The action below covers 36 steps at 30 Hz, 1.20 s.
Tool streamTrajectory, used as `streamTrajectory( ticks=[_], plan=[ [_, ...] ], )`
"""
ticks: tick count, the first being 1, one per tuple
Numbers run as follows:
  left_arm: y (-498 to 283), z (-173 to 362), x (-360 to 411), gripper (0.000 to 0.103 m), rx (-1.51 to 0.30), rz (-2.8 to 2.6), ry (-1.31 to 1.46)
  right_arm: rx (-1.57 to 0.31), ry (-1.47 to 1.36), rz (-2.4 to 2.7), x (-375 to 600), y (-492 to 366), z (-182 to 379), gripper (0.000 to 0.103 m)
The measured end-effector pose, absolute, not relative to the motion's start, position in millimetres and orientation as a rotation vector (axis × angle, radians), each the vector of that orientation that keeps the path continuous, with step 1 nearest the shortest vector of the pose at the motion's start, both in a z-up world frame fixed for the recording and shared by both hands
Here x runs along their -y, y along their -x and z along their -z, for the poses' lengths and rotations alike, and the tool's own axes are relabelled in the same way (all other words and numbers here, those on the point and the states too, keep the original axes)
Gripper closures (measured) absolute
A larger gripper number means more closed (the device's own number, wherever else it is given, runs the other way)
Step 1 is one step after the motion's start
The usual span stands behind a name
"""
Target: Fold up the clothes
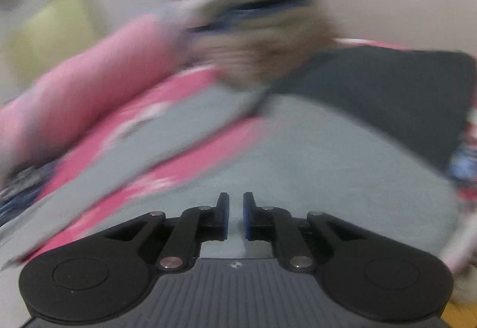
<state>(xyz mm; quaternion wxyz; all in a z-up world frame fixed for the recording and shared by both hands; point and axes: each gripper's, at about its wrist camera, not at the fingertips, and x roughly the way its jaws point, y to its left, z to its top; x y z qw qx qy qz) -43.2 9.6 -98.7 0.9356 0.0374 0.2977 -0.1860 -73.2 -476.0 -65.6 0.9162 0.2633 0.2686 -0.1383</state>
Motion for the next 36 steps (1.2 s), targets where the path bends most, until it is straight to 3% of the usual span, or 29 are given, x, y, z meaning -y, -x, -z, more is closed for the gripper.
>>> streamTrajectory(
  ticks=[6, 9, 10, 15, 17, 19, 21, 22, 26, 29, 34, 36],
  plan=[
    [39.9, 96.2, -1.9, 0.023, -0.631, 0.356, -0.096, -0.724, -0.405, 0.052, 441.1, 1.7, 80.7, 0.087],
    [40.5, 95.6, 1.2, 0.023, -0.637, 0.345, -0.106, -0.670, -0.546, 0.195, 491.3, -26.4, 89.6, 0.098],
    [40.9, 95.7, 2.0, 0.023, -0.638, 0.343, -0.111, -0.634, -0.623, 0.274, 514.0, -27.7, 90.1, 0.093],
    [37.3, 94.6, 3.1, 0.022, -0.660, 0.339, -0.119, -0.483, -0.751, 0.314, 545.9, 42.5, 71.5, 0.089],
    [35.3, 94.0, 3.1, 0.021, -0.673, 0.342, -0.118, -0.509, -0.779, 0.179, 541.3, 63.3, 76.9, 0.072],
    [33.2, 93.1, 3.0, 0.021, -0.687, 0.345, -0.116, -0.604, -0.795, 0.100, 542.4, 72.7, 90.2, 0.066],
    [32.3, 92.2, 3.6, 0.021, -0.691, 0.347, -0.124, -0.635, -0.819, 0.118, 559.5, 75.5, 104.6, 0.088],
    [32.4, 92.5, 4.0, 0.021, -0.690, 0.346, -0.125, -0.593, -0.832, 0.200, 576.2, 83.6, 103.2, 0.093],
    [34.3, 93.4, 4.4, 0.021, -0.683, 0.335, -0.121, -0.407, -0.890, 0.574, 633.6, 122.5, 88.1, 0.089],
    [36.2, 92.6, 5.0, 0.021, -0.684, 0.329, -0.122, -0.362, -0.846, 0.502, 620.4, 131.3, 65.0, 0.089],
    [36.5, 91.6, 6.4, 0.021, -0.685, 0.323, -0.126, -0.616, -0.690, 0.151, 558.0, 71.7, 67.5, 0.073],
    [37.6, 91.1, 7.1, 0.021, -0.680, 0.322, -0.129, -0.709, -0.651, 0.130, 552.5, 43.6, 80.7, 0.076]
  ],
)
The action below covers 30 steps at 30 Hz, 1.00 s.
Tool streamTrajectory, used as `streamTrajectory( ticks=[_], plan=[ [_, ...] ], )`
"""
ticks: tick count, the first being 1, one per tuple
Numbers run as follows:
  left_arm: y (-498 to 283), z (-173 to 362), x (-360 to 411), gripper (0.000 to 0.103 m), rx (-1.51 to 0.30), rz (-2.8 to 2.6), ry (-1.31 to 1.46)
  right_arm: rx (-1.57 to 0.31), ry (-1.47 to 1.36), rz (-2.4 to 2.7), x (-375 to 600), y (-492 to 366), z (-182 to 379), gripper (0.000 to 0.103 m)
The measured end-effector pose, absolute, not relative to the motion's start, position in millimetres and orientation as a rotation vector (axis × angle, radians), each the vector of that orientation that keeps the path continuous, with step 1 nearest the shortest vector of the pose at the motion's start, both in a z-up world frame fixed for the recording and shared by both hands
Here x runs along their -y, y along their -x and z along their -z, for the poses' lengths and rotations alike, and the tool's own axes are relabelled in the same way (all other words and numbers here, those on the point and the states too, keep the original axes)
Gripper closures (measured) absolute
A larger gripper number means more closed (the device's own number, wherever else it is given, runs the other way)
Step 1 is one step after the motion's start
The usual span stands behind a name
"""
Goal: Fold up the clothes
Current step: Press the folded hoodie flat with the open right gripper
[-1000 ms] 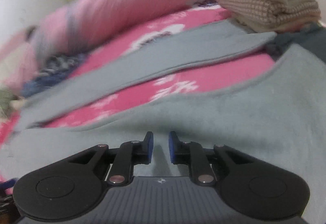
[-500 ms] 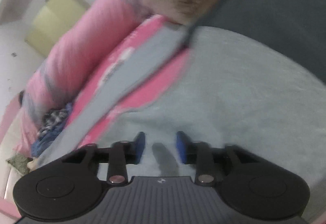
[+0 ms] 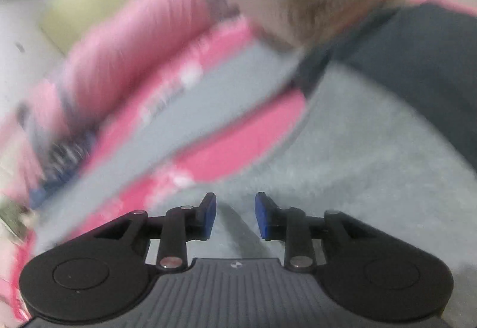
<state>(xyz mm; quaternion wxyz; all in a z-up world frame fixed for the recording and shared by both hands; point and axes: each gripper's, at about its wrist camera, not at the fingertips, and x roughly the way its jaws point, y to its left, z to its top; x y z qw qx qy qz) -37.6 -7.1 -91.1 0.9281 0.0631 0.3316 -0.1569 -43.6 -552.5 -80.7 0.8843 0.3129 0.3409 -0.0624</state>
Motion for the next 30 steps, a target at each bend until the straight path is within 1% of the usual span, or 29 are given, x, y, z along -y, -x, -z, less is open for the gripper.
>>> streamTrajectory(
  ticks=[1, 2, 4, 6, 8, 9, 10, 11, 13, 14, 15, 16, 17, 20, 21, 22, 25, 26, 30],
  plan=[
    [38.6, 90.9, 7.0, 0.021, -0.675, 0.323, -0.131, -0.726, -0.642, 0.162, 558.5, 32.4, 87.9, 0.088],
    [39.2, 91.0, 6.9, 0.021, -0.671, 0.324, -0.132, -0.694, -0.659, 0.252, 573.3, 32.2, 87.1, 0.092],
    [39.2, 91.5, 7.0, 0.021, -0.668, 0.325, -0.129, -0.620, -0.694, 0.440, 604.5, 33.5, 84.2, 0.095],
    [39.2, 92.1, 7.1, 0.021, -0.665, 0.325, -0.126, -0.527, -0.767, 0.477, 620.6, 52.5, 70.6, 0.093],
    [38.9, 92.7, 6.8, 0.021, -0.664, 0.327, -0.122, -0.497, -0.736, 0.447, 608.5, 65.9, 56.2, 0.091],
    [38.7, 92.9, 6.6, 0.021, -0.665, 0.328, -0.121, -0.503, -0.701, 0.402, 601.0, 68.0, 51.2, 0.091],
    [38.5, 92.9, 6.5, 0.021, -0.666, 0.329, -0.120, -0.534, -0.686, 0.341, 591.5, 70.1, 52.6, 0.086],
    [38.1, 92.8, 6.3, 0.021, -0.668, 0.330, -0.118, -0.567, -0.673, 0.277, 581.8, 72.2, 54.5, 0.080],
    [37.7, 92.8, 5.9, 0.021, -0.668, 0.332, -0.116, -0.653, -0.648, 0.222, 570.9, 72.9, 65.3, 0.076],
    [37.9, 93.0, 5.7, 0.021, -0.667, 0.332, -0.115, -0.708, -0.637, 0.236, 570.4, 71.1, 74.8, 0.079],
    [38.6, 93.2, 5.6, 0.021, -0.665, 0.332, -0.115, -0.716, -0.616, 0.306, 577.6, 69.7, 80.6, 0.086],
    [39.2, 93.5, 5.4, 0.021, -0.662, 0.332, -0.115, -0.656, -0.625, 0.393, 591.8, 74.3, 82.4, 0.093],
    [39.9, 93.8, 5.4, 0.021, -0.660, 0.331, -0.115, -0.598, -0.656, 0.487, 603.4, 82.7, 80.6, 0.093],
    [40.9, 94.5, 5.1, 0.021, -0.657, 0.328, -0.110, -0.413, -0.799, 0.639, 611.5, 121.6, 64.2, 0.087],
    [40.9, 94.7, 4.7, 0.021, -0.657, 0.328, -0.107, -0.375, -0.812, 0.610, 601.1, 134.2, 59.0, 0.085],
    [41.0, 94.9, 4.3, 0.021, -0.658, 0.327, -0.104, -0.340, -0.822, 0.575, 589.7, 146.8, 53.9, 0.082],
    [40.7, 95.4, 3.1, 0.020, -0.660, 0.327, -0.094, -0.322, -0.805, 0.396, 537.3, 172.9, 52.0, 0.067],
    [39.7, 95.5, 2.9, 0.020, -0.662, 0.326, -0.088, -0.328, -0.799, 0.351, 521.6, 183.8, 54.1, 0.064],
    [40.3, 95.6, 2.0, 0.019, -0.660, 0.318, -0.073, -0.365, -0.837, 0.238, 469.7, 211.1, 73.7, 0.064]
  ],
)
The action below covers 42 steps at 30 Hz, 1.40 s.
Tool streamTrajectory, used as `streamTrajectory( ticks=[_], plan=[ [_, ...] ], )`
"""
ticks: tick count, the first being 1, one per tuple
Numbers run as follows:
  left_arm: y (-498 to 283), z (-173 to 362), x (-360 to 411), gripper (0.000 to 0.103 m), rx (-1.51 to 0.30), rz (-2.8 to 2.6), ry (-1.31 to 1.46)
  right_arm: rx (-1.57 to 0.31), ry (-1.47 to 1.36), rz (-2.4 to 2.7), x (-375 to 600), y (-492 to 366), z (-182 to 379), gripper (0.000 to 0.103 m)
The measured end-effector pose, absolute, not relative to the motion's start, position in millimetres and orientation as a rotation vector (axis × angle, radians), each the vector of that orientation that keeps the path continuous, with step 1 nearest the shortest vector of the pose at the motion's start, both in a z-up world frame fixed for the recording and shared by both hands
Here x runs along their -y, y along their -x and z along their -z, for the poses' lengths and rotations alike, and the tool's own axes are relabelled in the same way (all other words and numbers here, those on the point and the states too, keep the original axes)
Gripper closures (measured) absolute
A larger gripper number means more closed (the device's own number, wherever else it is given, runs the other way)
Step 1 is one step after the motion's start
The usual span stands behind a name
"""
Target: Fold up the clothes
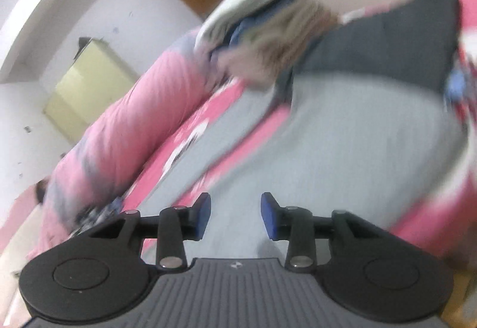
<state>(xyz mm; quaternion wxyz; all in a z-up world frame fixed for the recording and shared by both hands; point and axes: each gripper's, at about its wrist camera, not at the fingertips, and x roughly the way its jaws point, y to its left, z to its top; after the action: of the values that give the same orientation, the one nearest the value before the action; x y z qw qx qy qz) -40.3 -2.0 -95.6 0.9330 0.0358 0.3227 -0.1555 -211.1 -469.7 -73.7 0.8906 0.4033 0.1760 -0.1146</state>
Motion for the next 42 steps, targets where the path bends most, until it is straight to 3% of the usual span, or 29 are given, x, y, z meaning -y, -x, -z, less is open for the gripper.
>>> streamTrajectory(
  ticks=[6, 9, 13, 16, 27, 42],
  plan=[
    [48.0, 95.5, -5.0, 0.019, -0.645, 0.309, -0.049, -0.464, -0.723, 0.363, 454.0, 235.1, 74.0, 0.066],
    [55.6, 95.4, -17.2, 0.019, -0.630, 0.276, 0.009, -0.454, -0.676, 0.624, 469.8, 249.4, 53.7, 0.063],
    [65.1, 91.8, -30.3, 0.019, -0.606, 0.251, 0.089, -0.344, -0.796, 0.599, 475.3, 283.4, 35.3, 0.063],
    [68.8, 86.5, -37.6, 0.019, -0.597, 0.240, 0.140, -0.340, -0.803, 0.506, 454.8, 265.0, 34.8, 0.059],
    [59.4, 87.3, -108.4, 0.019, -0.607, 0.062, 0.496, -0.474, -0.983, 0.157, 404.9, 219.5, 60.6, 0.059],
    [39.4, 100.9, -154.4, 0.031, -0.524, 0.016, 0.681, -0.550, -0.941, 0.094, 378.6, 170.7, 51.4, 0.058]
  ],
)
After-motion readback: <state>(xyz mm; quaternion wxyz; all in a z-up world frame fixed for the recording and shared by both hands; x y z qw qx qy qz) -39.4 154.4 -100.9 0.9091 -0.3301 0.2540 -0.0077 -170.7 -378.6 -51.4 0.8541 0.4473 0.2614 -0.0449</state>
